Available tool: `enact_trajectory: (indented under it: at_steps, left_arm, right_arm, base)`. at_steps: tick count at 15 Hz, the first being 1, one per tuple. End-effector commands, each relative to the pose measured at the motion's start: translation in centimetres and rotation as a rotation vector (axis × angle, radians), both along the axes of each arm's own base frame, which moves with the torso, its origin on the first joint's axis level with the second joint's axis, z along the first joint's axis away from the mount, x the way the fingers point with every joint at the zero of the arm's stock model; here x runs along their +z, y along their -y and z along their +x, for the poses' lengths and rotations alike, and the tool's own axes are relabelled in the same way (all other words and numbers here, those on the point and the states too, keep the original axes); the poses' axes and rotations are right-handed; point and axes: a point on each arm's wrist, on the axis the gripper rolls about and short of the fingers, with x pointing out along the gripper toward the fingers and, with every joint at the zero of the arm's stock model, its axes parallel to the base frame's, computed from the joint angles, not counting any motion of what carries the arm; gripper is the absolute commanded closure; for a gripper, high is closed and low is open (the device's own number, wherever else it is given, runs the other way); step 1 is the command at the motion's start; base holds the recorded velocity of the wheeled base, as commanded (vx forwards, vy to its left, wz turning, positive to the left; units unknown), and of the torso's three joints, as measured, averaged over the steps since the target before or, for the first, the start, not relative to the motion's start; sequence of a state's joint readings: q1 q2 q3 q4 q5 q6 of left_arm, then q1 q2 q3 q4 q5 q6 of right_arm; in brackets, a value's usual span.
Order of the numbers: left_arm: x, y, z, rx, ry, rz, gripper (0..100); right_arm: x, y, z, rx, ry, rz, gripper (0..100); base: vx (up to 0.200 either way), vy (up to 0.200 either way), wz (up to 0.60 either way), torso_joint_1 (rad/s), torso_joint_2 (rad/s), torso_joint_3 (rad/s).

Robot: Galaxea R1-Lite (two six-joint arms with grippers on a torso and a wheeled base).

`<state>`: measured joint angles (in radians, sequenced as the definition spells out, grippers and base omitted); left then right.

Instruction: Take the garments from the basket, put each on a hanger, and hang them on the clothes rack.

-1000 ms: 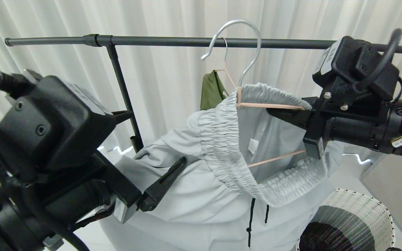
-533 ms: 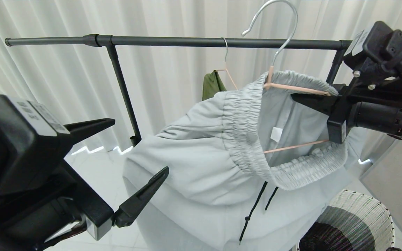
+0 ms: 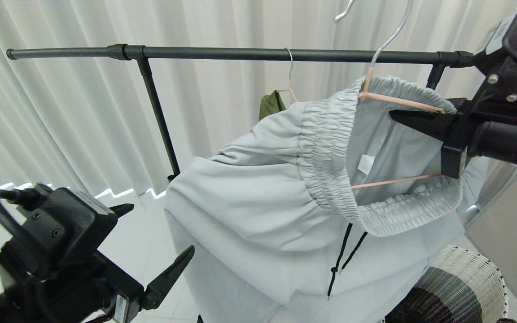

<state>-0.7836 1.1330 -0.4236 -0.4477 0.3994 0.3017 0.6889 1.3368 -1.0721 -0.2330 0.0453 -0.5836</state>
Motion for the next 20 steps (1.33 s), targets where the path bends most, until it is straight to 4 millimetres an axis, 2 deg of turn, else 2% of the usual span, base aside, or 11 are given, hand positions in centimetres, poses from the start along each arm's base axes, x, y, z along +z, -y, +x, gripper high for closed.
enact_trajectory:
  at_steps: [1, 2, 4, 7, 8, 12, 16, 20]
  left_arm:
    - [-1.2, 0.1, 1.4, 0.037, -0.07, 0.014, 0]
    - [-1.2, 0.1, 1.4, 0.037, -0.07, 0.014, 0]
    - [-2.1, 0.2, 2.8, 0.058, -0.143, -0.017, 0]
    - [-2.1, 0.3, 3.1, 0.076, -0.159, -0.054, 0]
    - [-2.1, 0.3, 3.1, 0.076, -0.159, -0.054, 100]
    - [-2.2, 0.1, 3.3, 0.095, -0.164, -0.053, 100]
    - [-3.5, -2.8, 4.2, 0.285, -0.185, -0.013, 100]
    - [-4.8, -3.6, 3.6, 0.384, -0.204, 0.04, 100]
  right_arm:
    - [0.2, 0.1, -0.2, 0.0, 0.004, 0.008, 100]
    - [0.2, 0.1, -0.2, 0.0, 0.004, 0.008, 100]
    - [0.4, 0.3, -0.5, 0.008, 0.01, 0.015, 100]
    - [0.5, 0.3, -0.8, 0.016, 0.015, 0.019, 100]
    - [0.5, 0.2, -0.8, 0.017, 0.015, 0.019, 100]
    - [0.5, 0.2, -0.8, 0.013, 0.015, 0.019, 100]
    - [0.8, 1.0, -0.5, -0.026, 0.018, 0.035, 100]
    - [1.1, 1.5, -0.6, -0.046, 0.004, 0.07, 100]
  base:
    - [0.0, 0.0, 0.0, 0.0, 0.0, 0.0]
    - [0.0, 0.0, 0.0, 0.0, 0.0, 0.0]
    - [0.0, 0.0, 0.0, 0.0, 0.0, 0.0]
    - [0.0, 0.0, 0.0, 0.0, 0.0, 0.0]
    - [0.0, 0.0, 0.0, 0.0, 0.0, 0.0]
    - [0.0, 0.0, 0.0, 0.0, 0.0, 0.0]
    - [0.0, 0.0, 0.0, 0.0, 0.0, 0.0]
    - [0.0, 0.0, 0.0, 0.0, 0.0, 0.0]
